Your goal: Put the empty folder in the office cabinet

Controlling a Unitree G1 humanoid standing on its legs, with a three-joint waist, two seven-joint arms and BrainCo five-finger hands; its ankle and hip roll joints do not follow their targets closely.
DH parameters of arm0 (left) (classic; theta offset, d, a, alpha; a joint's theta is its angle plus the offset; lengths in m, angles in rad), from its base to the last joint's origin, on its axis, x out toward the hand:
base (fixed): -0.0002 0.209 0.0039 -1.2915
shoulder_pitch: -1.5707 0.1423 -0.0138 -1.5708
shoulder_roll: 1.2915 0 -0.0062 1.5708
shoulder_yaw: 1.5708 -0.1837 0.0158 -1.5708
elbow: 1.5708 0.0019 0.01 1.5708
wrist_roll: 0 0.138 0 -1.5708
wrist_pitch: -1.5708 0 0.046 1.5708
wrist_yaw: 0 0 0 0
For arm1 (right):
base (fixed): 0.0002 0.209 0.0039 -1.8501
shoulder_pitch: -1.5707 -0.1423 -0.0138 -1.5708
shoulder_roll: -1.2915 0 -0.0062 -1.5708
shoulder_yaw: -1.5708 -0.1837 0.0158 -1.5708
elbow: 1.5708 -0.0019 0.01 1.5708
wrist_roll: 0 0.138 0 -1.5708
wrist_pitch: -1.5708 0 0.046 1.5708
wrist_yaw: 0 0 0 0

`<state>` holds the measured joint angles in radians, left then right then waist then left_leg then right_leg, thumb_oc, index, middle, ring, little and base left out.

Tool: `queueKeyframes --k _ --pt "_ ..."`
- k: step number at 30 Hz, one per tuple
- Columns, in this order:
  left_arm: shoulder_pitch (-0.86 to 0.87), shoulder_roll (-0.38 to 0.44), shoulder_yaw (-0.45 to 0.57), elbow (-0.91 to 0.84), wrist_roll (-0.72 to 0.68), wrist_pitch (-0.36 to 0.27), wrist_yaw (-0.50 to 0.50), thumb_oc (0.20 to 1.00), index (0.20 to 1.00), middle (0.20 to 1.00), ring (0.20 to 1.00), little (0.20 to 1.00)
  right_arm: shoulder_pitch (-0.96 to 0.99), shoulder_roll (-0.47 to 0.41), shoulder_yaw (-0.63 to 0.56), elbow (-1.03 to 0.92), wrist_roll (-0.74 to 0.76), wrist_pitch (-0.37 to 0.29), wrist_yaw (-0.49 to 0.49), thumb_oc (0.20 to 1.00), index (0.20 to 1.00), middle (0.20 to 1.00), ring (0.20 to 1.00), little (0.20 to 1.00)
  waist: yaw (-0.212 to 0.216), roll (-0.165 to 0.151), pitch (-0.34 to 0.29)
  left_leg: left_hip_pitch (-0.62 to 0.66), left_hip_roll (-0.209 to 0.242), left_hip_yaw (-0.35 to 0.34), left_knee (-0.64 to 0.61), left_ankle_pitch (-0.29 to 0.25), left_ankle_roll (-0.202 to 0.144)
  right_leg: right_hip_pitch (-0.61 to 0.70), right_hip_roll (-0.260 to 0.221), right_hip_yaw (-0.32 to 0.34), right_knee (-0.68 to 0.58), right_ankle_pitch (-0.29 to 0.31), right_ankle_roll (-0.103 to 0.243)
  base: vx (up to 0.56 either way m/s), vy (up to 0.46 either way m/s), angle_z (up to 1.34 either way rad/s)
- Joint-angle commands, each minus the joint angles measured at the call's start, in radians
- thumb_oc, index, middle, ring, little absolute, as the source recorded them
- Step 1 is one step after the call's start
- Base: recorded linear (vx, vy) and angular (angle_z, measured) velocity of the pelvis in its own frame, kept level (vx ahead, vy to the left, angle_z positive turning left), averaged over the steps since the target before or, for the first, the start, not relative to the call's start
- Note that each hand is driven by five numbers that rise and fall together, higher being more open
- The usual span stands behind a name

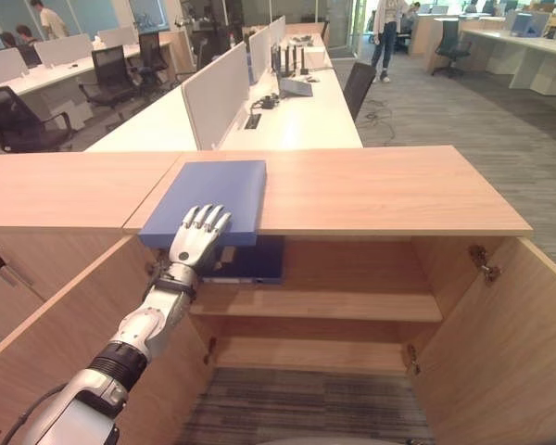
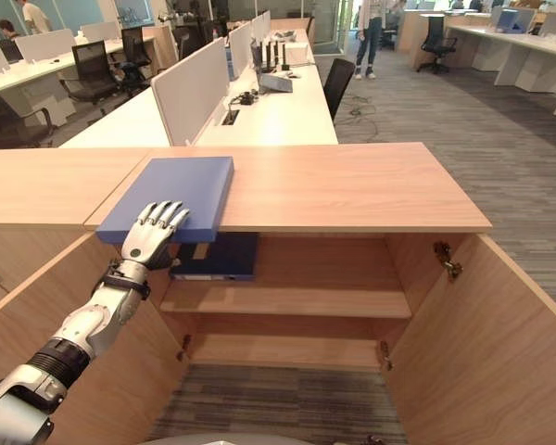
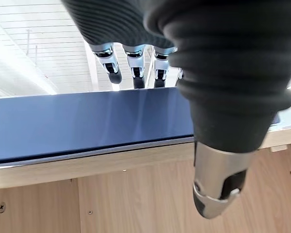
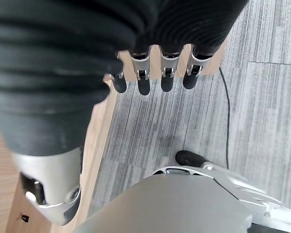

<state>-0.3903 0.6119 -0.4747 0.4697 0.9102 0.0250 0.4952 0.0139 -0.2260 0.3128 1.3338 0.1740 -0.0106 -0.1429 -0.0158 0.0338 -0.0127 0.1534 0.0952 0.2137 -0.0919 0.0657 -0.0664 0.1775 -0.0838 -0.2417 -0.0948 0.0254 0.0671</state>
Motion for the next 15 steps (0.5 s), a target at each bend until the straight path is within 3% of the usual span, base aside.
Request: queueKeyframes --k 1,15 --pt "-0.216 0.006 -0.013 0.097 -0.031 0.031 0.041 1.000 1.000 1.000 1.000 1.000 -0.089 0.035 0.032 0.046 -0.018 -0.019 -0.012 1.000 1.000 1.000 1.000 1.000 -0.005 -0.042 0.005 0.041 -0.026 -0.040 0.005 -0.112 -0.003 0.020 -0.037 0.014 0.008 -0.034 0.066 0.00 0.000 0.00" --pt "-0.347 0.020 -0.006 0.205 -0.090 0.077 0.049 1.000 1.000 1.000 1.000 1.000 -0.091 0.025 0.064 0.042 -0.051 -0.013 0.002 1.000 1.000 1.000 1.000 1.000 -0.016 -0.043 -0.004 0.043 -0.028 -0.035 0.005 -0.114 -0.002 0.016 -0.038 0.017 0.008 -0.031 0.069 0.00 0.000 0.00"
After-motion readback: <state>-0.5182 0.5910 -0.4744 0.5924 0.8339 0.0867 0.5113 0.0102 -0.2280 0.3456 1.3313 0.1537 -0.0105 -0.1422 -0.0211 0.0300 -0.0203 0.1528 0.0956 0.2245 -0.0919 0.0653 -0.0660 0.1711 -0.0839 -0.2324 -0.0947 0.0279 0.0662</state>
